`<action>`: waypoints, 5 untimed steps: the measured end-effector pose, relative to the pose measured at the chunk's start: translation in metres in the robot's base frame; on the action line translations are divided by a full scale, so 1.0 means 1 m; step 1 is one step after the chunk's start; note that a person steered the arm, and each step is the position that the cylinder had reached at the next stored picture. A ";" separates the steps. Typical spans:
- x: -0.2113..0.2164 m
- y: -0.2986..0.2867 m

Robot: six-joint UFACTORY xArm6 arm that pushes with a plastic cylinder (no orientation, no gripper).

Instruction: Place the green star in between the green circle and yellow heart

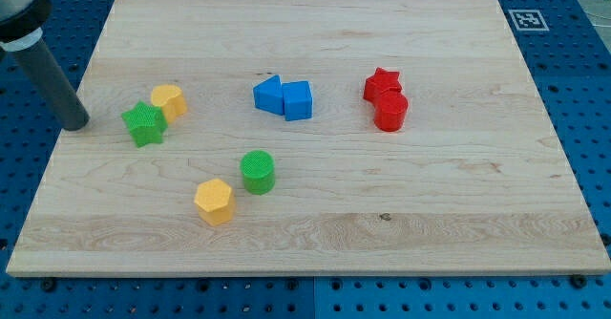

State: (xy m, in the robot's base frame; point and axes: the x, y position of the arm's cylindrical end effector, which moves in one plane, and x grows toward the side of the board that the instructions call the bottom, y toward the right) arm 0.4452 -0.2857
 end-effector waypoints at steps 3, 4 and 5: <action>0.001 0.047; 0.001 0.063; 0.001 0.063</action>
State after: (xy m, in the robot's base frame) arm 0.4461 -0.2226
